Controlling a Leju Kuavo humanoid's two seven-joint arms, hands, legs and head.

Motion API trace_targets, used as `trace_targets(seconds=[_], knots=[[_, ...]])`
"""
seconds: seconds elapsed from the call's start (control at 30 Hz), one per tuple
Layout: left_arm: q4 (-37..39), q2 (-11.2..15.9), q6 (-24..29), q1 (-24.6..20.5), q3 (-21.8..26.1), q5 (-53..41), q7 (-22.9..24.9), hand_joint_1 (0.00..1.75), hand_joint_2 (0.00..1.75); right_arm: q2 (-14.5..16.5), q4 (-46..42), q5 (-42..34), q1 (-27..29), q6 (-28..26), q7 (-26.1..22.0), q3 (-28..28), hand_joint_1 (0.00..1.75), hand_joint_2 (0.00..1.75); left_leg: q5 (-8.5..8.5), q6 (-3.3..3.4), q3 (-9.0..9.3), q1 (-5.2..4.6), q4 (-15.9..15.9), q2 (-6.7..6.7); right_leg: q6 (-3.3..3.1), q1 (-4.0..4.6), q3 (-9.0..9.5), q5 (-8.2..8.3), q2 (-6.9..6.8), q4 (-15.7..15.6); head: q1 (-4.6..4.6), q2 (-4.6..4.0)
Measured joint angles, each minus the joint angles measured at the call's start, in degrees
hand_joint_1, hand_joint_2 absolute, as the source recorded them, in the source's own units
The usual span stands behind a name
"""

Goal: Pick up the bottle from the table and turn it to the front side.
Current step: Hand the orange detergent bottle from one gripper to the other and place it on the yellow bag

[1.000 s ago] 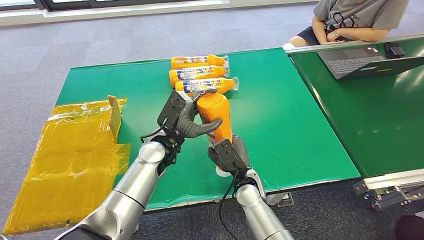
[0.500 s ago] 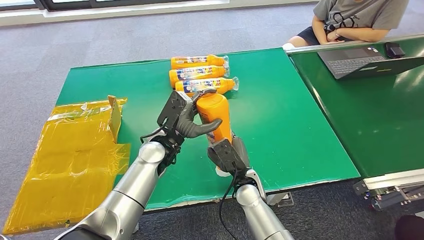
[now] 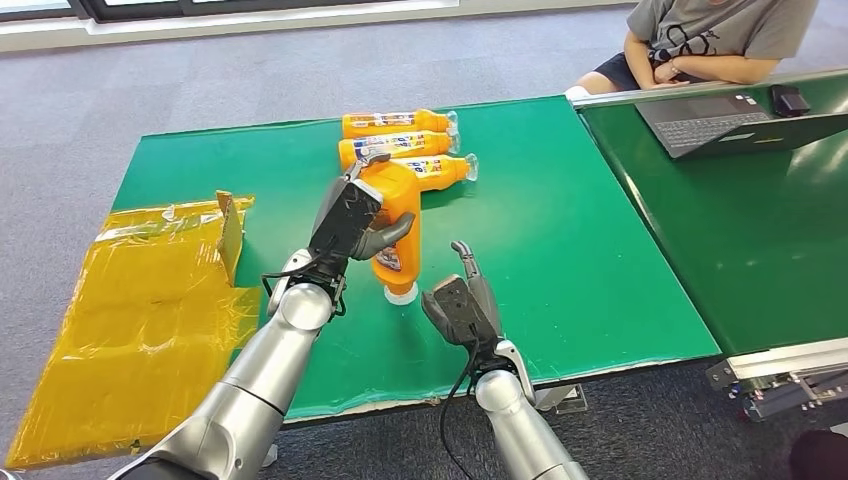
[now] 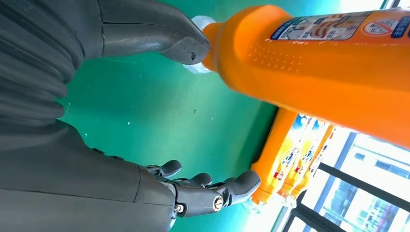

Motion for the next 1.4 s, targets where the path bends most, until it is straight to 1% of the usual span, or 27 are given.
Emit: trace_targets(seconds=[0.23,0.37,0.43,0.53,0.57,0.63,0.83,0.9,0.97,1.03,1.1,1.2,1.27,1.3,1.33,1.37,1.4], knots=[[-0.6,0.0,0.9,0.0,0.3,-1.3,0.0,1.75,1.75,0.0,0.0,-0.1,0.0,-0.3,0.0,-0.3,0.0,1.75,0.0,0.0,0.0,0.0,0.0,0.0,0.0,0.0,0.0,0.0,0.0,0.0,0.0,0.0],[-0.8,0.0,3.1,0.1,0.3,-3.1,-0.1,1.75,1.75,0.0,0.0,-0.1,0.0,-0.4,0.1,-0.3,0.0,1.75,0.0,0.0,0.0,0.0,0.0,0.0,0.0,0.0,-0.01,0.0,0.0,0.0,0.0,0.0],[-1.2,0.0,6.2,0.1,0.3,-5.2,-0.1,1.75,1.75,0.0,0.0,-0.1,0.0,-0.4,0.1,-0.4,0.0,1.75,0.0,0.0,0.0,0.0,0.0,0.0,0.0,0.0,-0.01,0.0,0.0,0.0,0.0,0.0],[-2.3,0.0,14.0,0.3,0.3,-10.2,0.0,1.75,1.75,0.0,0.0,0.0,0.1,-0.4,0.5,-0.4,0.0,1.75,0.0,0.0,0.0,0.0,0.0,0.0,0.0,0.0,-0.01,0.0,0.01,0.0,0.0,0.0],[-2.7,0.0,15.8,0.3,0.3,-11.3,0.1,1.75,1.75,0.0,0.0,0.0,0.2,-0.4,0.6,-0.5,0.0,1.75,0.0,0.0,0.0,0.0,0.0,0.0,0.0,0.0,-0.01,0.0,0.0,0.0,0.0,0.0],[-3.3,0.1,17.3,0.4,0.3,-12.3,0.1,1.75,1.75,0.0,0.0,0.0,0.3,-0.4,0.7,-0.5,0.0,1.75,0.0,0.0,-0.01,0.0,0.0,-0.02,0.0,0.0,0.0,0.0,-0.03,0.0,0.0,0.0],[-4.4,0.2,17.9,0.7,0.3,-12.9,0.2,1.75,1.75,0.0,0.0,0.1,0.4,-0.4,0.7,-0.7,0.0,1.75,0.0,0.0,-0.01,0.0,0.0,0.0,0.0,0.0,0.0,0.0,-0.01,0.0,0.0,0.01],[-5.0,0.3,21.0,1.1,0.4,-14.7,0.0,1.75,1.75,0.0,0.0,0.3,0.5,-0.4,0.7,-0.7,0.0,1.75,0.0,0.0,-0.01,0.0,0.0,0.0,0.0,0.0,0.0,0.0,0.0,0.0,0.0,0.01],[-7.2,0.3,25.7,2.1,1.4,-20.4,-0.7,1.75,1.75,0.0,0.0,0.4,0.6,-0.5,0.8,-0.8,0.0,1.75,0.0,0.0,-0.01,0.0,0.0,0.03,0.0,0.0,-0.02,0.0,0.02,0.0,0.0,0.01],[-11.3,0.0,28.4,3.7,4.5,-29.9,-2.8,1.75,1.75,0.0,0.0,0.4,0.9,-0.8,0.7,-0.8,0.0,1.75,0.0,0.0,-0.01,0.01,0.0,0.05,0.0,0.0,-0.03,0.0,0.05,0.0,0.0,0.0],[-15.9,-0.5,29.0,5.3,8.8,-38.7,-4.9,1.75,1.75,0.0,0.0,0.2,1.3,-1.1,0.6,-0.8,0.0,1.75,-0.01,0.0,-0.01,0.01,0.0,0.07,-0.01,0.0,-0.05,-0.01,0.07,0.0,0.0,0.0],[-23.1,-1.1,29.2,7.8,13.6,-48.7,-5.0,1.75,1.75,0.0,0.0,-0.2,1.7,-1.2,0.5,-0.8,0.0,1.75,-0.01,0.0,-0.02,0.02,0.0,0.11,-0.01,0.01,-0.09,-0.01,0.1,0.0,0.0,0.01],[-27.6,-1.3,29.2,9.0,15.3,-55.5,-3.3,1.75,1.75,0.0,0.0,-0.6,1.8,-1.4,0.3,-0.8,0.0,1.75,-0.01,0.0,-0.03,0.02,0.0,0.08,-0.01,0.02,-0.09,-0.01,0.07,0.0,0.0,0.01],[-29.4,-1.1,29.2,9.2,15.6,-58.7,-1.0,1.75,1.75,0.0,0.0,-0.8,1.8,-1.5,0.2,-0.8,0.0,1.75,-0.01,0.0,-0.04,0.02,0.0,0.06,-0.01,0.02,-0.07,-0.01,0.04,0.0,0.01,0.0],[-30.6,-0.4,29.2,9.2,15.3,-61.0,2.9,1.75,1.75,0.0,0.0,-1.0,1.8,-1.6,0.1,-0.8,0.0,1.75,0.0,-0.01,-0.03,0.01,0.0,0.04,-0.01,0.01,-0.07,-0.01,0.03,0.0,0.01,0.0],[-30.9,0.9,29.2,8.6,14.0,-62.4,9.2,1.75,1.75,0.0,0.0,-1.2,1.8,-1.8,-0.1,-0.8,0.0,1.75,0.02,-0.03,-0.02,0.01,0.0,0.05,-0.03,0.02,-0.1,0.02,0.04,0.0,0.01,0.0],[-30.2,2.7,29.2,7.4,11.9,-63.1,17.1,1.75,1.75,0.0,0.0,-1.5,1.8,-1.9,-0.1,-0.8,0.0,1.75,0.05,-0.06,-0.01,0.01,0.0,0.08,-0.06,0.02,-0.16,0.06,0.06,0.0,0.0,0.0]])
